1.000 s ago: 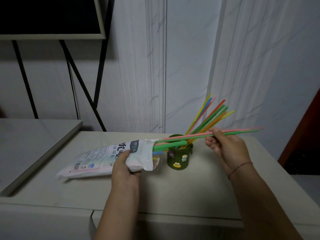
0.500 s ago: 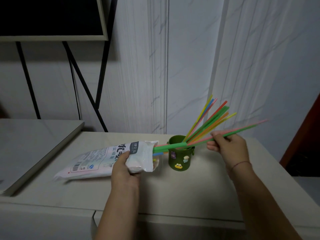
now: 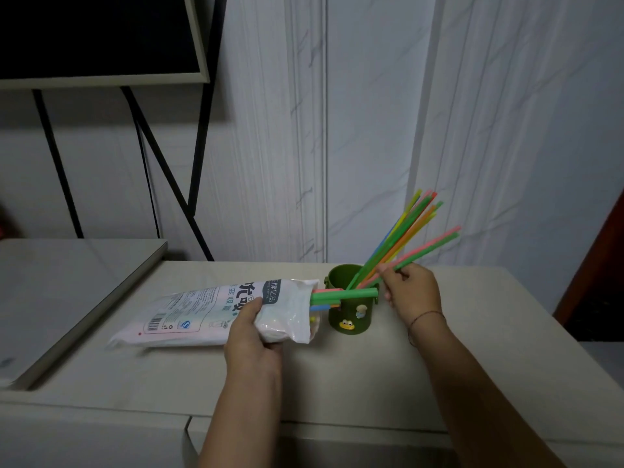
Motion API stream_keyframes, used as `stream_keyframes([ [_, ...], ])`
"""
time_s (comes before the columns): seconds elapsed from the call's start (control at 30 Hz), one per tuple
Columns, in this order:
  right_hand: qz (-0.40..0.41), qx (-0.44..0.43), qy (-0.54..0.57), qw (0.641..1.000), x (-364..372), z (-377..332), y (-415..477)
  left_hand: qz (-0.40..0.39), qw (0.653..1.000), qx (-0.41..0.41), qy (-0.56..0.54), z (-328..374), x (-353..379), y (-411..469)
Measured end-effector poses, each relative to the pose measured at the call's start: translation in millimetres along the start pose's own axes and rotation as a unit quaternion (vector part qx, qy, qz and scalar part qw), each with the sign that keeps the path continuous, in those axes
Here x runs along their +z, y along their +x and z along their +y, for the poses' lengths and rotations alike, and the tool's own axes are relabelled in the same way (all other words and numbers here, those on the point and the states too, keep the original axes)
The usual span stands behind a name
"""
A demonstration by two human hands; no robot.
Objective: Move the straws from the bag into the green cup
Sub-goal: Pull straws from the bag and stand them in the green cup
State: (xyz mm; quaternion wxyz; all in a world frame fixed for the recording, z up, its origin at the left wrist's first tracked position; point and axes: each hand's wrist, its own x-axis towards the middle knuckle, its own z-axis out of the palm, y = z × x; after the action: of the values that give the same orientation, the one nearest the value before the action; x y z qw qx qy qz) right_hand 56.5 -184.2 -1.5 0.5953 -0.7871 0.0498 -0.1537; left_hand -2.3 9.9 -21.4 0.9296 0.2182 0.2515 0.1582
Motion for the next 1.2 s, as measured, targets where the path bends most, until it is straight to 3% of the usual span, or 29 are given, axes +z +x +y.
stream_keyframes([
  [0.17, -0.029, 0.029, 0.105, 0.994, -0.4, 2.2, -2.3, 0.013, 1.0, 0.004, 0.003, 0.3, 2.9, -2.4],
  [0.37, -0.032, 0.095, 0.131, 0.986, -5.0, 0.6, -7.8, 0.001, 1.0, 0.009, 0.003, 1.0, 0.5, -2.0],
  [0.43, -0.072, 0.17, 0.194, 0.964, -6.3, -3.5, -17.4, 0.003, 1.0, 0.01, 0.0, 0.3, -0.9, 0.3],
  [0.5, -0.138, 0.264, 0.282, 0.912, -7.0, -13.1, -32.0, -0.001, 1.0, 0.009, -0.002, 0.1, -1.8, 0.2],
  [0.57, -0.2, 0.304, 0.294, 0.884, -6.9, -19.8, -42.8, -0.005, 1.0, 0.018, -0.008, -0.6, -2.3, 0.1],
  [0.63, -0.219, 0.285, 0.273, 0.892, -4.5, -26.5, -50.6, -0.003, 1.0, 0.023, -0.004, -2.0, -2.9, 0.4],
  [0.77, -0.201, 0.177, 0.271, 0.924, 8.4, -32.2, -62.3, 0.025, 0.999, 0.032, 0.019, -7.8, 1.0, -4.5],
  [0.9, -0.17, 0.13, 0.249, 0.944, 14.2, -30.1, -65.6, 0.029, 0.999, 0.02, 0.019, -10.0, 1.1, -5.8],
  [1.07, -0.142, 0.109, 0.255, 0.95, -1.1, -33.6, -55.6, 0.03, 0.999, 0.005, -0.023, 1.7, -0.2, -2.4],
  [1.2, -0.149, 0.107, 0.324, 0.928, -19.8, -34.6, -44.8, 0.009, 0.999, 0.002, -0.044, 8.5, -2.2, 2.3],
])
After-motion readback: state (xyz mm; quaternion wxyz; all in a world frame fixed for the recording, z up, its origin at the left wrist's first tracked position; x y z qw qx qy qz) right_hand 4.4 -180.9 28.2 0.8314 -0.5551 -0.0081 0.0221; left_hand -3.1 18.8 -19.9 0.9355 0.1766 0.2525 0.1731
